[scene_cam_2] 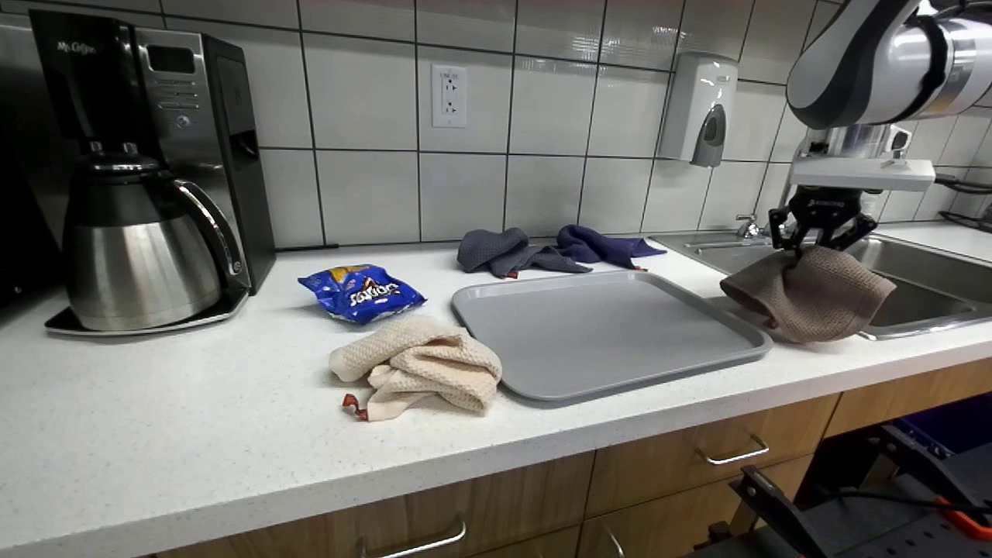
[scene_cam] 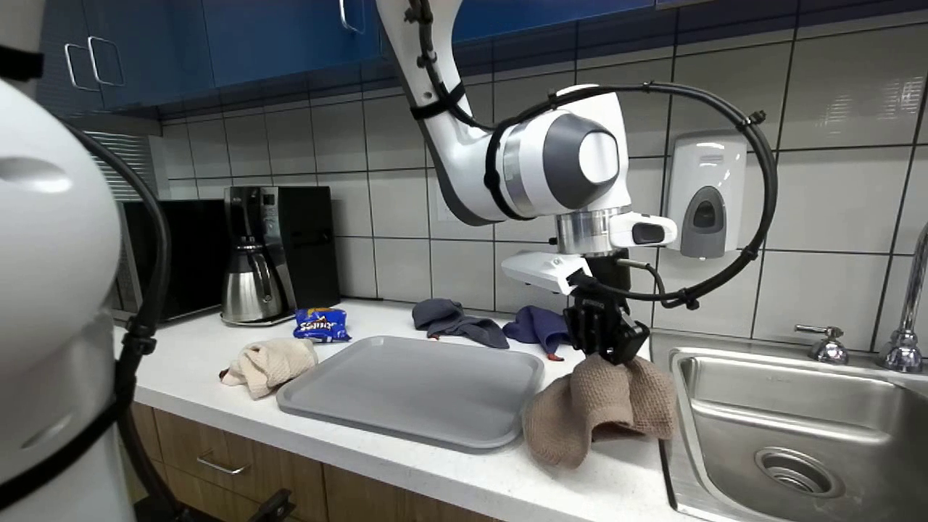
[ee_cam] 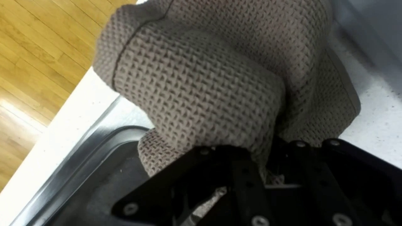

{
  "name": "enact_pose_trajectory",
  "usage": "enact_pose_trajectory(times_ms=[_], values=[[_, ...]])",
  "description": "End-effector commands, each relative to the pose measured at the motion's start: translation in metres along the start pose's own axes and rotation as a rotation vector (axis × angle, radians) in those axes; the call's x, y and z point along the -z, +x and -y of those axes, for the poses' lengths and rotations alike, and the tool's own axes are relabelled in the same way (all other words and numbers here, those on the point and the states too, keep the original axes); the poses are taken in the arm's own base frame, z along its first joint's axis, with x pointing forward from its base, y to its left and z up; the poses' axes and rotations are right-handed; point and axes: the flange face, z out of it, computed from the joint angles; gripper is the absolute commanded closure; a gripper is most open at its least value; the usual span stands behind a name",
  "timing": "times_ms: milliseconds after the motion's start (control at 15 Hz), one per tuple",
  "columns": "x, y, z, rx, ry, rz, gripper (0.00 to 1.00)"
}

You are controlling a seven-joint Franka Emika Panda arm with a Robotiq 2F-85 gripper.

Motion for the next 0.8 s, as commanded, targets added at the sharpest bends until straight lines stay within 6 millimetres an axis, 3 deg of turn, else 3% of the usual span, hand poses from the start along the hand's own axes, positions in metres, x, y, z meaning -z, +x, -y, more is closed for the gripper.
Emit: enact_pose_trajectory(times_ms=[0, 467, 733], values=[[0.035, -0.013, 0.001, 0.071, 0.008, -0.015, 0.97], [0.078, -0.027, 0.020, 0.163, 0.055, -0.073, 0.97], [0.093, -0.039, 0.034, 0.227, 0.067, -0.093, 0.97]])
